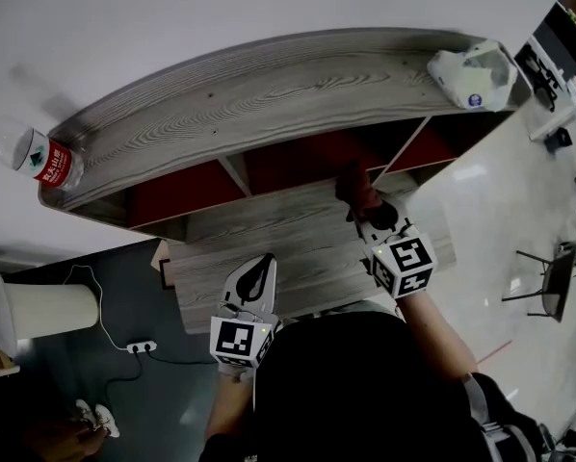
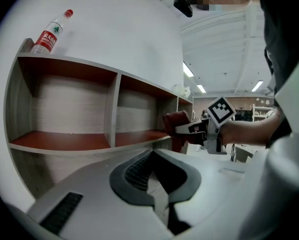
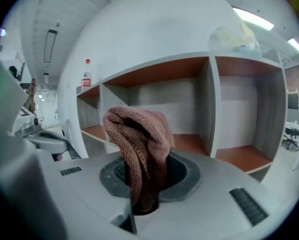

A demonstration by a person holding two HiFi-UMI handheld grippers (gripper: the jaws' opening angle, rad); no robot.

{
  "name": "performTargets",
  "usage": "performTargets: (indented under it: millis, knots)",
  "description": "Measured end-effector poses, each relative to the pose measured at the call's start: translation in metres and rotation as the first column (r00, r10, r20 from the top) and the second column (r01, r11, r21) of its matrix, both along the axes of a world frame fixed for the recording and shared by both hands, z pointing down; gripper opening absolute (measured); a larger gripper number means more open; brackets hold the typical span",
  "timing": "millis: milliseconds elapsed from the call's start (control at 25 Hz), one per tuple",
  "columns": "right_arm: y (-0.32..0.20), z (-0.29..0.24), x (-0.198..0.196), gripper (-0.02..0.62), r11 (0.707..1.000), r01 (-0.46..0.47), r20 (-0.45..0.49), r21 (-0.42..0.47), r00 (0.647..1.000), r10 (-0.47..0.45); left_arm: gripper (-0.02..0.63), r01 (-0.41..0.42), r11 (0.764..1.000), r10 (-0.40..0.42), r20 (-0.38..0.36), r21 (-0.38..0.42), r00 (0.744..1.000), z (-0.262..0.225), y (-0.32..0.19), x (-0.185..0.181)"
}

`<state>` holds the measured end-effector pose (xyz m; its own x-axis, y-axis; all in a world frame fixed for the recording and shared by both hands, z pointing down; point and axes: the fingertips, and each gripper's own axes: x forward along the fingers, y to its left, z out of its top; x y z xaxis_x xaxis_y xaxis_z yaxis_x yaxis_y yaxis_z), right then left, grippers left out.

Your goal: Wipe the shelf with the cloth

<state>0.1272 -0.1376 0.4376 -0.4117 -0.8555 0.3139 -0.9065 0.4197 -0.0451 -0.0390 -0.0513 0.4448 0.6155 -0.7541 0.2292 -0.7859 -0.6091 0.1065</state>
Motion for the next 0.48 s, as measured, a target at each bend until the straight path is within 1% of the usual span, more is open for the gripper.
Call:
performTargets:
  millis: [200, 280, 480]
  knots:
    - [0.024, 0.004, 0.002, 0.061, 0.999, 0.028, -0.004, 0.023, 1.000, -0.028, 0.000, -0.033, 0.999, 0.033, 0.002, 0.003, 0.999, 0.000, -0.006, 0.010]
    - [0.030, 0.002, 0.001, 0.061, 0.998, 0.044, 0.001, 0.047, 0.999, -0.044, 0.000, -0.041, 0.999, 0.041, 0.002, 0.003, 0.999, 0.000, -0.008, 0.012]
    - [0.041, 0.003, -0.005, 0.061, 0.995, 0.079, 0.002, 0.063, 0.997, -0.079, 0.000, -0.051, 0.999, 0.051, 0.010, -0.001, 0.999, 0.003, -0.010, 0.014]
